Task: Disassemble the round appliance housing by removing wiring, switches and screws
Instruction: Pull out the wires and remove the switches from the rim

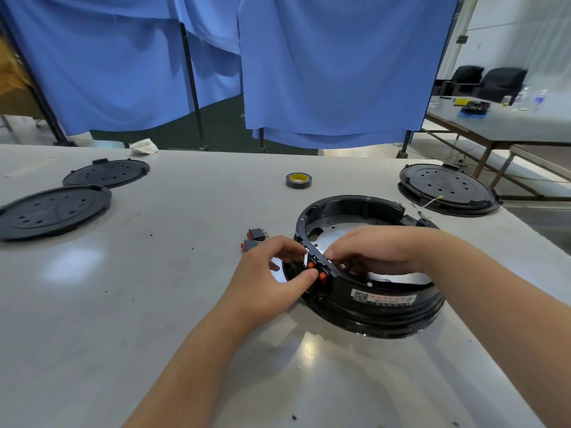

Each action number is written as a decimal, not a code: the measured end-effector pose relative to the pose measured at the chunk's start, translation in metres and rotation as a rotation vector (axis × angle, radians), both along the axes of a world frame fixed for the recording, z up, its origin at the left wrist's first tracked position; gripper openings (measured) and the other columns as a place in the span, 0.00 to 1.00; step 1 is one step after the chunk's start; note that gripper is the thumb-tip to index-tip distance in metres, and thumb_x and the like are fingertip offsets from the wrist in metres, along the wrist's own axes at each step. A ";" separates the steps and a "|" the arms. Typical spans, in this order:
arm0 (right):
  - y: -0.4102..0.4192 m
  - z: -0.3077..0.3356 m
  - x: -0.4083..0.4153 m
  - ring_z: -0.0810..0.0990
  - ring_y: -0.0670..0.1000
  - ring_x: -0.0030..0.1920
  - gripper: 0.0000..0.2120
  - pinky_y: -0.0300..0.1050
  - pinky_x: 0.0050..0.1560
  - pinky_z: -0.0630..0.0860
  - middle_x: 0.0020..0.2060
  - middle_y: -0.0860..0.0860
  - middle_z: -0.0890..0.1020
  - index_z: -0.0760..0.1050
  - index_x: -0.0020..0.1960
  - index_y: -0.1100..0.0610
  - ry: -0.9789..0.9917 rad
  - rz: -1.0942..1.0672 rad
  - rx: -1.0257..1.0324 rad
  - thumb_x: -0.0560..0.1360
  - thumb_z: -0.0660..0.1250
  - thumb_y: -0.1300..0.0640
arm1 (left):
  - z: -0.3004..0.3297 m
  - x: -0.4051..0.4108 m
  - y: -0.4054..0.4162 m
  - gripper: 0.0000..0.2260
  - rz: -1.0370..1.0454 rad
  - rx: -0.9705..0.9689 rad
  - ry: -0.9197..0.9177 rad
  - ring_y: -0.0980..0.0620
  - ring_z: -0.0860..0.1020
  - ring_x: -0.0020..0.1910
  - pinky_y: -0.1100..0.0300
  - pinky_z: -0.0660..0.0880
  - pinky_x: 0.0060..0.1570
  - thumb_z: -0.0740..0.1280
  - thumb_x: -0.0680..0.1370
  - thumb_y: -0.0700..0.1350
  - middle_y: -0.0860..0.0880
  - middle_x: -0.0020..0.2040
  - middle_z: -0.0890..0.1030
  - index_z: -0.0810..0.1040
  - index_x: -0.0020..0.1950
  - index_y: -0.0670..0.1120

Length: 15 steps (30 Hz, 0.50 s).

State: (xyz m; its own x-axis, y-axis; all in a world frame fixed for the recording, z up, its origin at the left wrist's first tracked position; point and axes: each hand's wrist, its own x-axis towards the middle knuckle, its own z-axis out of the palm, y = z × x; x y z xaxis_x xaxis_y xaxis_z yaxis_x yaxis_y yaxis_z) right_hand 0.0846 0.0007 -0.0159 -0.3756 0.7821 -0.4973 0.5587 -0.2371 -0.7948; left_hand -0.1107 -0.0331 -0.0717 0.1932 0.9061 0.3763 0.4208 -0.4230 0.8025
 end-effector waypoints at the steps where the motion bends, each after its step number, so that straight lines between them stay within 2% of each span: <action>1: 0.001 0.001 0.001 0.70 0.51 0.39 0.05 0.41 0.42 0.68 0.39 0.56 0.73 0.72 0.48 0.60 0.003 0.007 -0.006 0.78 0.60 0.60 | 0.000 0.001 0.000 0.10 0.002 0.002 0.001 0.65 0.78 0.47 0.65 0.72 0.47 0.76 0.68 0.48 0.62 0.42 0.82 0.80 0.46 0.57; 4: 0.005 0.004 0.004 0.73 0.46 0.35 0.05 0.35 0.38 0.71 0.37 0.52 0.75 0.74 0.46 0.59 0.014 0.017 -0.022 0.78 0.63 0.58 | 0.000 0.003 -0.002 0.11 0.014 0.010 0.010 0.64 0.79 0.46 0.65 0.72 0.46 0.76 0.67 0.47 0.60 0.42 0.82 0.80 0.45 0.59; 10: 0.014 0.007 0.006 0.76 0.48 0.42 0.12 0.36 0.43 0.75 0.45 0.55 0.77 0.75 0.57 0.63 0.019 0.040 -0.116 0.77 0.64 0.57 | 0.001 0.004 -0.003 0.12 0.025 0.011 -0.005 0.65 0.79 0.45 0.62 0.74 0.49 0.76 0.67 0.47 0.61 0.42 0.83 0.80 0.45 0.61; 13: 0.017 0.010 0.008 0.76 0.48 0.45 0.09 0.36 0.48 0.76 0.44 0.53 0.78 0.77 0.52 0.61 0.021 0.110 -0.171 0.77 0.64 0.57 | 0.002 0.004 -0.002 0.12 0.028 0.013 -0.009 0.64 0.80 0.45 0.58 0.76 0.49 0.77 0.67 0.46 0.60 0.41 0.83 0.81 0.45 0.60; 15: 0.019 0.012 0.008 0.77 0.47 0.44 0.08 0.35 0.47 0.76 0.43 0.52 0.80 0.78 0.49 0.60 0.024 0.143 -0.204 0.75 0.65 0.56 | 0.002 0.004 -0.002 0.12 0.029 0.013 -0.007 0.64 0.80 0.45 0.57 0.77 0.49 0.77 0.67 0.47 0.60 0.41 0.83 0.81 0.45 0.61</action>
